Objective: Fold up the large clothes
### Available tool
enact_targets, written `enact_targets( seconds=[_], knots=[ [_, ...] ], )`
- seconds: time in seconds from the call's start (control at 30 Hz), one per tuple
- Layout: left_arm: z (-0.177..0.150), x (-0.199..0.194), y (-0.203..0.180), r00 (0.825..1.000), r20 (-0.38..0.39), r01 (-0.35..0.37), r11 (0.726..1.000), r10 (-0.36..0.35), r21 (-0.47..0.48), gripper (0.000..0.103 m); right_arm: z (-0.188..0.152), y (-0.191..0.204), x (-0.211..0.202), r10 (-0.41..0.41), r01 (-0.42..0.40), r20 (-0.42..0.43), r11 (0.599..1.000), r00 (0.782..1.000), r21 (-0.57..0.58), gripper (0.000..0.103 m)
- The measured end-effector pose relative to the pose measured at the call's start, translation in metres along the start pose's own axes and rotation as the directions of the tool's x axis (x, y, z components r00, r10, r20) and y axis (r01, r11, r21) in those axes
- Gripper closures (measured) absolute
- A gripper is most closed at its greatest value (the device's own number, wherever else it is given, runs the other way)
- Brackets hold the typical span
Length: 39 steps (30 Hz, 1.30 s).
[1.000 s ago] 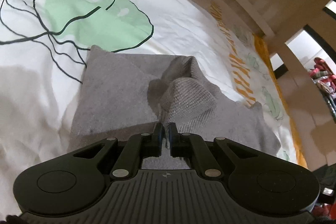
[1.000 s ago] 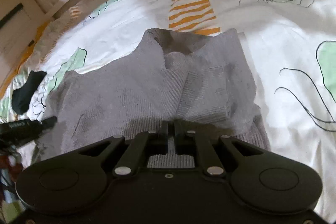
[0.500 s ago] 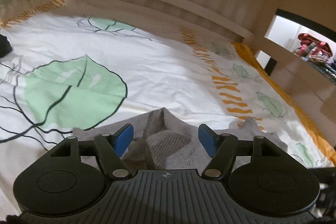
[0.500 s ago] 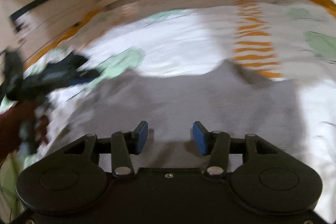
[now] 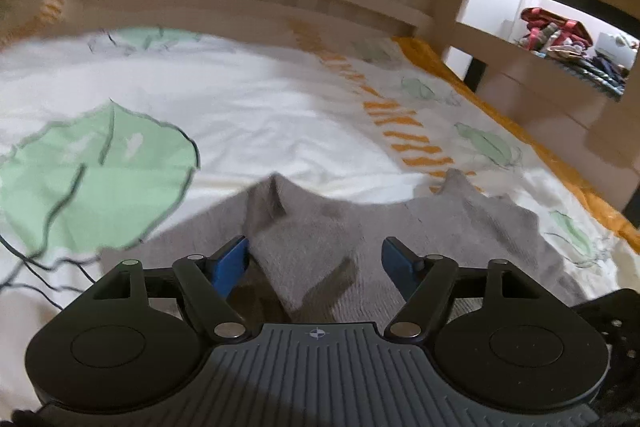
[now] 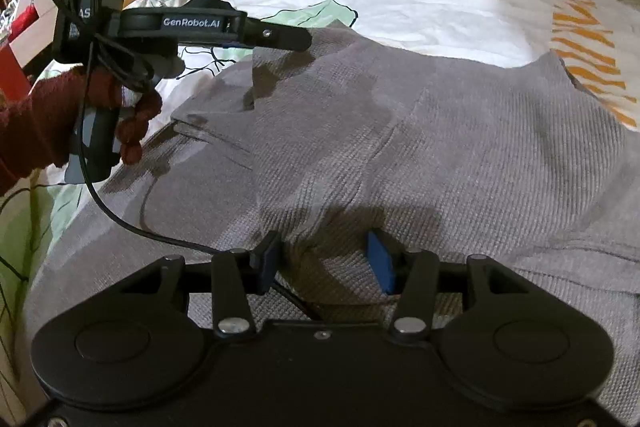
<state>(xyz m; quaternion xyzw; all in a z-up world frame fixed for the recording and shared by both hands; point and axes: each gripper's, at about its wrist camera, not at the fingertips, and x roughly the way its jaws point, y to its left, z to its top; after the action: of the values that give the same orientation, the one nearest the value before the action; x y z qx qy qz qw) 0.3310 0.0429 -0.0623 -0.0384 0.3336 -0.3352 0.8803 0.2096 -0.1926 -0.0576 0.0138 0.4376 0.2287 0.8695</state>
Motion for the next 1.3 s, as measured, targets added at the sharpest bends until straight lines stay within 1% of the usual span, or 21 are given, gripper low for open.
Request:
enact_targets(
  seconds=[0.1,0.17,0.2,0.27,0.3,0.33,0.37,0.47,0.53,0.57,0.67,0.73,0.83,0.9,0.93,1.0,1.03,1.07,1.13,1.23,1.3],
  knots=[
    [-0.002,-0.003,-0.001,0.997,0.009,0.078,0.997,-0.078,0.002,0.033,0.001,-0.002,0.003,0.005,-0.005,-0.002,1.000,1.000,0.006,0.046],
    [-0.001,-0.007,-0.005,0.991,0.020,0.132,0.991,-0.133,0.022,0.033,0.001,-0.002,0.003,0.005,-0.005,-0.003,1.000,1.000,0.007,0.046],
    [0.001,-0.009,-0.006,0.985,0.030,0.167,0.986,-0.168,0.029,0.034,0.002,-0.002,0.003,0.005,-0.005,-0.003,1.000,1.000,0.007,0.046],
    [0.004,-0.016,-0.006,0.963,0.064,0.261,0.965,-0.261,0.019,0.034,0.002,-0.004,0.004,0.007,-0.007,-0.004,1.000,1.000,0.009,0.047],
    [0.006,-0.019,-0.005,0.952,0.087,0.294,0.956,-0.294,0.003,0.034,0.003,-0.006,0.005,0.008,-0.008,-0.005,1.000,1.000,0.010,0.047],
    [0.008,-0.024,-0.001,0.945,0.117,0.309,0.951,-0.305,-0.019,0.033,0.004,-0.007,0.005,0.008,-0.008,-0.006,1.000,1.000,0.009,0.047],
    [0.010,-0.027,0.002,0.946,0.142,0.299,0.953,-0.290,-0.043,0.033,0.006,-0.008,0.007,0.008,-0.008,-0.007,1.000,1.000,0.009,0.047],
    [0.018,-0.030,0.020,0.968,0.173,0.206,0.967,-0.179,-0.149,0.031,0.006,-0.006,0.009,0.005,-0.005,-0.011,1.000,1.000,0.005,0.047],
    [0.023,-0.023,0.031,0.986,0.133,0.126,0.972,-0.101,-0.197,0.031,0.006,-0.006,0.009,0.004,-0.004,-0.012,1.000,1.000,0.003,0.047],
    [0.027,-0.016,0.035,0.991,0.098,0.109,0.971,-0.090,-0.215,0.031,0.006,-0.006,0.009,0.004,-0.004,-0.013,1.000,1.000,0.004,0.047],
    [0.038,0.010,0.043,0.989,0.009,0.141,0.949,-0.145,-0.280,0.031,0.006,-0.005,0.009,0.004,-0.004,-0.012,1.000,1.000,0.003,0.047],
    [0.043,0.024,0.046,0.984,-0.014,0.164,0.934,-0.178,-0.318,0.031,0.006,-0.005,0.009,0.003,-0.003,-0.013,1.000,1.000,0.001,0.047],
    [0.050,0.043,0.050,0.976,-0.081,0.163,0.921,-0.204,-0.354,0.034,0.006,-0.005,0.009,0.005,-0.005,-0.013,1.000,1.000,0.001,0.047],
    [0.050,0.050,0.052,0.969,-0.130,0.152,0.922,-0.210,-0.355,0.046,0.005,-0.005,0.009,0.006,-0.006,-0.013,1.000,1.000,0.002,0.047],
    [0.052,0.052,0.052,0.967,-0.148,0.146,0.928,-0.207,-0.344,0.054,0.005,-0.005,0.009,0.006,-0.006,-0.013,1.000,1.000,0.001,0.047],
    [0.052,0.055,0.050,0.963,-0.189,0.126,0.942,-0.191,-0.312,0.056,0.005,-0.005,0.009,0.006,-0.006,-0.013,1.000,1.000,0.002,0.047],
    [0.053,0.056,0.049,0.959,-0.202,0.132,0.944,-0.199,-0.303,0.062,0.005,-0.005,0.009,0.006,-0.006,-0.013,1.000,1.000,0.001,0.047],
    [0.054,0.057,0.048,0.953,-0.215,0.147,0.945,-0.215,-0.293,0.076,0.005,-0.005,0.009,0.006,-0.006,-0.013,1.000,1.000,0.000,0.047],
    [0.056,0.059,0.042,0.948,-0.232,0.159,0.956,-0.217,-0.247,0.097,0.005,-0.004,0.009,0.004,-0.004,-0.013,1.000,1.000,-0.002,0.047],
    [0.064,0.059,0.036,0.960,-0.238,0.119,0.985,-0.146,-0.123,0.097,0.005,-0.004,0.009,0.005,-0.005,-0.014,1.000,1.000,-0.002,0.047],
    [0.070,0.062,0.043,0.967,-0.232,0.085,0.992,-0.106,-0.098,0.100,0.005,-0.004,0.009,0.005,-0.005,-0.014,1.000,1.000,-0.001,0.047]
  ],
)
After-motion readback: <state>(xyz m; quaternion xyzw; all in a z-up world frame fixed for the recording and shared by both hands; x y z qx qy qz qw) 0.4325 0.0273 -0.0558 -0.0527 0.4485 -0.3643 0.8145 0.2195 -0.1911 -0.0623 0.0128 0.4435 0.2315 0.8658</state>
